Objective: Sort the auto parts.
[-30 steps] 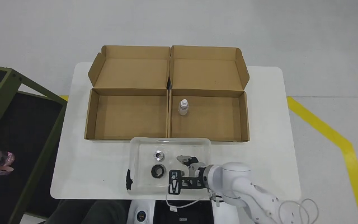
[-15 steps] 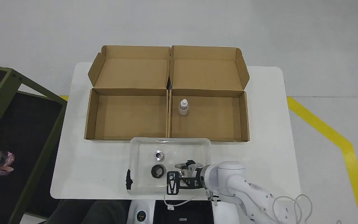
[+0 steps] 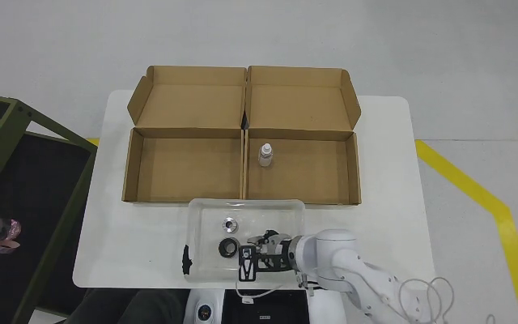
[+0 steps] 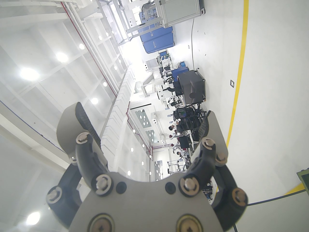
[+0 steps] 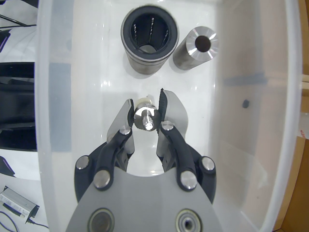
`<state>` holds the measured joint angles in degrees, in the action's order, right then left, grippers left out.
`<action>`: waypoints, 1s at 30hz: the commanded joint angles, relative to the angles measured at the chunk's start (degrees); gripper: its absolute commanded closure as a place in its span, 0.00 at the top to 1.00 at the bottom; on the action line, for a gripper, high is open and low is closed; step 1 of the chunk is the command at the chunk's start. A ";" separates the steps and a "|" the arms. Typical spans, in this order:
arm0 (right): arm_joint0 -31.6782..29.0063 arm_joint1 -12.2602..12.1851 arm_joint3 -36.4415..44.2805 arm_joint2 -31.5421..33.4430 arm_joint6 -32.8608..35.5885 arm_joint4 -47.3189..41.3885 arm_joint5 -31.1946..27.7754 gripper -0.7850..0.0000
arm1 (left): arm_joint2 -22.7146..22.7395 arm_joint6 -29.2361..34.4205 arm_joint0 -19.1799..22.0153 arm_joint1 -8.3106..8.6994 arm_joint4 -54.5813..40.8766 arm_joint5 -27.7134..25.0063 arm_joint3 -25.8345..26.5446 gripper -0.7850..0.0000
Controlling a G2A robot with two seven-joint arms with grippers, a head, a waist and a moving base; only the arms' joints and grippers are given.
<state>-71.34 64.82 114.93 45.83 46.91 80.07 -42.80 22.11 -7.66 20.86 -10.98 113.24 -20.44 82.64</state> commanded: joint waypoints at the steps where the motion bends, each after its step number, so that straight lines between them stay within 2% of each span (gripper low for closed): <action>1: 0.08 -0.09 0.64 0.56 -0.70 -0.55 -0.07 0.00 | 0.00 0.00 0.00 0.00 0.00 0.00 0.00 1.00; 9: -0.41 -0.72 4.18 3.64 -4.14 -1.23 0.08 0.00 | 0.00 0.00 0.00 0.00 0.00 0.00 0.00 1.00; 21: -1.27 -1.59 8.16 9.68 -12.98 -1.61 1.58 0.00 | 0.00 0.00 0.00 0.00 0.00 0.00 0.00 1.00; 30: -0.85 -1.75 8.26 12.86 -17.89 -4.30 3.54 0.00 | 0.00 0.00 0.00 0.00 0.00 0.00 0.00 1.00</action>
<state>-72.28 63.08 123.32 58.49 29.33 76.03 -39.35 22.11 -7.66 20.86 -10.98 113.24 -20.44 82.64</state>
